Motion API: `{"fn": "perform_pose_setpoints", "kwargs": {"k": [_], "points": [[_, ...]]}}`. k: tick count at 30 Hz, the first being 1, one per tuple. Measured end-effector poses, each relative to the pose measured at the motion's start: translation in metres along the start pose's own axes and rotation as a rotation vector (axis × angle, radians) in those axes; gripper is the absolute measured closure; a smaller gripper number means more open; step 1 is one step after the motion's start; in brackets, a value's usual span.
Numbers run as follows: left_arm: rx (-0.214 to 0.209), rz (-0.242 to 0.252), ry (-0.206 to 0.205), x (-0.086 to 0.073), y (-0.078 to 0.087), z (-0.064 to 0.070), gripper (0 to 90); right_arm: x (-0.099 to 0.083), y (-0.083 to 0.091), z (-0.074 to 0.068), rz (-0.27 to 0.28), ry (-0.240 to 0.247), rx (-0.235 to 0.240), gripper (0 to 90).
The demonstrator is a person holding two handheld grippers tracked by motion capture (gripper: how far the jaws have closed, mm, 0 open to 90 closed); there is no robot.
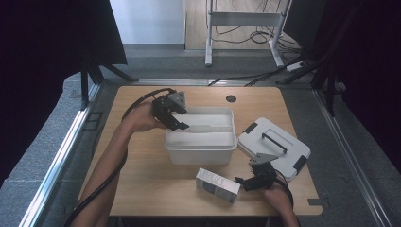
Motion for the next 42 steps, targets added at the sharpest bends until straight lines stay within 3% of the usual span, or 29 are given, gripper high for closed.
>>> {"fn": "perform_pose_setpoints", "kwargs": {"k": [3, 5, 10, 15, 21, 24, 29, 42], "points": [[-0.023, 0.001, -0.009, 0.006, -0.007, 0.000, 48.8, 0.000, 0.000, 0.000, 0.001, -0.002, -0.001, 3.4], [-0.064, -0.003, -0.020, 0.013, -0.017, 0.002, 53.9, 0.000, 0.000, 0.000, 0.002, -0.002, -0.002, 3.9], [-0.089, -0.030, -0.024, 0.020, -0.032, 0.002, 62.2, 0.000, 0.000, 0.001, 0.004, -0.004, -0.005, 4.6], [-0.113, -0.072, -0.055, 0.018, -0.047, 0.002, 68.4, 0.000, 0.001, 0.001, 0.004, -0.006, -0.007, 4.8], [-0.132, -0.088, -0.074, 0.017, -0.058, 0.001, 82.7, 0.000, 0.001, 0.001, 0.005, -0.005, -0.007, 5.2], [-0.161, -0.091, -0.088, 0.017, -0.062, 0.003, 88.2, 0.000, 0.001, 0.001, 0.005, -0.005, -0.006, 5.3], [-0.173, -0.094, -0.093, 0.018, -0.061, 0.002, 88.9, 0.000, 0.001, 0.001, 0.005, -0.006, -0.007, 5.5], [-0.145, -0.070, -0.111, 0.027, -0.048, -0.001, 89.0, 0.001, 0.001, 0.002, 0.007, -0.006, -0.009, 5.9]]}}
Point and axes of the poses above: each handheld gripper's, and its own axes: y roughly backward along the jaws, x roughly out of its top, z roughly to its right, the point moved 10 cm from there along -y, roughly forward along the jaws, and after that the axes turned 6 degrees about -y, right-handed, at the moved point
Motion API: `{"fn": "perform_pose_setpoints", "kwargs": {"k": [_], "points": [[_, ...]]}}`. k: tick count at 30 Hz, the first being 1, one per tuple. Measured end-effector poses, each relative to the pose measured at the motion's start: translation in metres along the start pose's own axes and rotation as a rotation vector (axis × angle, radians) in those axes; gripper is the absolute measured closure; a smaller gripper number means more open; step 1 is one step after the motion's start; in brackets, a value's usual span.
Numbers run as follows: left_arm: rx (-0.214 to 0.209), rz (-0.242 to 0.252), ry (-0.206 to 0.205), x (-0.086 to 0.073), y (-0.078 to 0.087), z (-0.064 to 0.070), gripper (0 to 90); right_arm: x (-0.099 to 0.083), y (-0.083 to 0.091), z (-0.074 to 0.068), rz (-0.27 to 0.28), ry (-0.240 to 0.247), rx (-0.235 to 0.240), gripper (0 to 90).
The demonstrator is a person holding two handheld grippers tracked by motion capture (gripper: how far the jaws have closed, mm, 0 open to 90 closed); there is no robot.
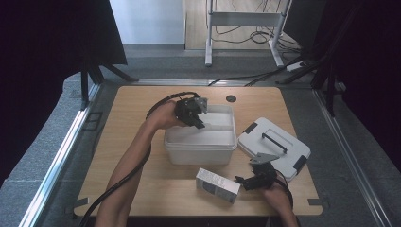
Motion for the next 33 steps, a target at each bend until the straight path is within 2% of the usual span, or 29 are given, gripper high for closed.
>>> {"fn": "perform_pose_setpoints", "kwargs": {"k": [7, 9, 11, 13, 15, 16, 20, 24, 25, 26, 27, 28, 32, 33], "points": [[0.010, 0.047, 0.014, 0.012, 0.019, 0.002, 88.9, 0.000, 0.000, 0.000, 0.000, 0.000, -0.001, 6.1], [0.023, 0.053, 0.029, 0.013, 0.022, 0.003, 88.9, 0.000, 0.000, 0.000, 0.000, -0.002, -0.001, 6.1], [0.032, 0.039, 0.040, 0.012, 0.024, 0.003, 88.9, 0.000, 0.000, 0.000, 0.000, -0.004, 0.000, 6.2], [0.042, 0.021, 0.048, 0.009, 0.026, 0.001, 88.9, 0.000, 0.000, 0.000, 0.000, -0.004, 0.000, 6.3], [0.056, 0.016, 0.085, 0.005, 0.026, 0.000, 88.8, 0.000, 0.000, 0.000, 0.000, -0.005, 0.000, 6.3], [0.056, 0.016, 0.085, 0.005, 0.026, 0.000, 88.8, 0.000, 0.000, 0.000, 0.000, -0.005, 0.000, 6.3], [0.080, -0.003, 0.134, -0.007, 0.028, -0.003, 88.9, 0.000, 0.000, 0.000, 0.001, -0.002, -0.001, 6.3], [0.094, -0.005, 0.165, -0.015, 0.031, -0.005, 88.9, 0.000, 0.000, 0.000, 0.002, -0.001, -0.001, 6.3], [0.104, -0.009, 0.186, -0.021, 0.034, -0.006, 88.9, 0.000, 0.000, 0.000, 0.002, -0.001, -0.001, 6.3], [0.104, -0.009, 0.186, -0.021, 0.034, -0.006, 88.8, 0.000, 0.000, 0.000, 0.002, -0.001, -0.001, 6.3], [0.114, -0.013, 0.211, -0.026, 0.036, -0.007, 88.8, 0.000, 0.000, 0.000, 0.002, -0.001, -0.001, 6.3], [0.114, -0.013, 0.211, -0.026, 0.036, -0.007, 88.8, 0.000, 0.000, 0.000, 0.002, -0.001, -0.001, 6.3], [0.143, -0.018, 0.283, -0.043, 0.044, -0.012, 88.9, 0.000, 0.000, 0.000, 0.002, -0.001, -0.001, 6.3], [0.143, -0.018, 0.283, -0.043, 0.044, -0.012, 88.9, 0.000, 0.000, 0.000, 0.002, -0.001, -0.001, 6.3]]}}
Point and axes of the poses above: each handheld gripper's, and its own axes: y roughly backward along the jaws, x roughly out of its top, z roughly to its right, the point moved 10 cm from there along -y, roughly forward along the jaws, and after that the axes turned 6 degrees about -y, right-handed, at the moved point
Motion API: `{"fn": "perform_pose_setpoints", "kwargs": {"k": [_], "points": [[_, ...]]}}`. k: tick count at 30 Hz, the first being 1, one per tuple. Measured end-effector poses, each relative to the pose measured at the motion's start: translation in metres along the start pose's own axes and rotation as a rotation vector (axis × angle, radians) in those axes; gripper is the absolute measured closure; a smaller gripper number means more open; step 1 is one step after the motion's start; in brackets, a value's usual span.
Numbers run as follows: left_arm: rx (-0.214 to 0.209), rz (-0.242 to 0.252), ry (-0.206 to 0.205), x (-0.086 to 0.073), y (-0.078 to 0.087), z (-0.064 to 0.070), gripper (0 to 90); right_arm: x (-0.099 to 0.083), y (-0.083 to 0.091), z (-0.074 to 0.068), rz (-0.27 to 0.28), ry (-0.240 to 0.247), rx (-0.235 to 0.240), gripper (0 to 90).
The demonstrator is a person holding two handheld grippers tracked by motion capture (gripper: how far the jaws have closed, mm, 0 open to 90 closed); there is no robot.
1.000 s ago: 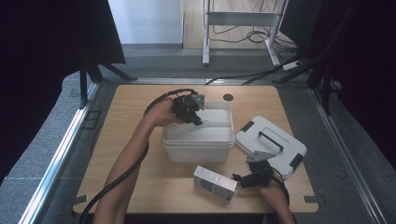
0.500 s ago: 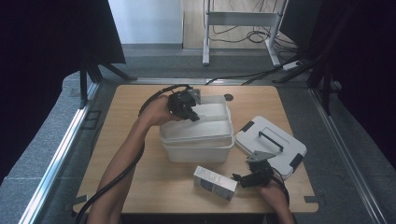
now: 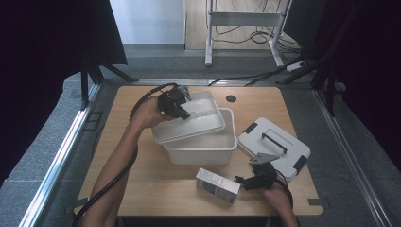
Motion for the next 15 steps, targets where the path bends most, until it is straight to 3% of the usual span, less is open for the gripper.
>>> {"fn": "perform_pose_setpoints", "kwargs": {"k": [3, 15], "points": [[0.025, -0.004, 0.049, -0.011, 0.004, -0.007, 88.9, 0.000, 0.000, 0.000, 0.000, -0.001, 0.000, 6.4], [0.077, -0.010, 0.166, -0.041, 0.017, -0.019, 88.8, 0.000, 0.000, 0.000, -0.001, -0.003, 0.001, 6.5]]}}
Point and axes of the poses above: each handheld gripper's, and its own axes: y roughly backward along the jaws, x roughly out of its top, z roughly to its right, the point moved 10 cm from there along -y, roughly forward along the jaws, and after that the axes turned 6 degrees about -y, right-handed, at the moved point
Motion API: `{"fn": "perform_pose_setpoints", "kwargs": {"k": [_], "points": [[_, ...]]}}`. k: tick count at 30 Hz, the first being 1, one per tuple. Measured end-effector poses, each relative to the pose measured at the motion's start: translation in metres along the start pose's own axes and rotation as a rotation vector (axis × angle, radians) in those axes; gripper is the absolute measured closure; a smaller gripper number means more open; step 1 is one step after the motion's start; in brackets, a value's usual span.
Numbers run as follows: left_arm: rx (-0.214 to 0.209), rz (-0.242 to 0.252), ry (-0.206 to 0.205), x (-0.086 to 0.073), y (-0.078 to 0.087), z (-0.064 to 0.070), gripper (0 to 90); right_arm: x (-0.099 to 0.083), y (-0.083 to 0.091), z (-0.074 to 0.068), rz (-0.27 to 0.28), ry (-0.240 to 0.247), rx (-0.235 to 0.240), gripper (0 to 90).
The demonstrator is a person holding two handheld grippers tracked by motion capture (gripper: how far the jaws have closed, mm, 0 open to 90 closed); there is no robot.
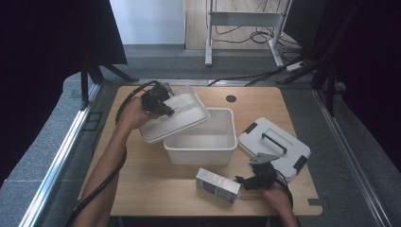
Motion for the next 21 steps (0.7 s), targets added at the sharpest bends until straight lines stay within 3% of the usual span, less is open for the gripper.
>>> {"fn": "perform_pose_setpoints", "kwargs": {"k": [21], "points": [[0.074, 0.016, 0.166, -0.059, 0.025, -0.025, 88.9, 0.000, 0.000, 0.000, 0.003, 0.000, -0.002, 6.9]]}}
Point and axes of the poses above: each handheld gripper's, and its own axes: y roughly backward along the jaws, x roughly out of its top, z roughly to its right, the point moved 10 cm from there along -y, roughly forward along the jaws, and after that the axes turned 6 degrees about -y, right-handed, at the moved point
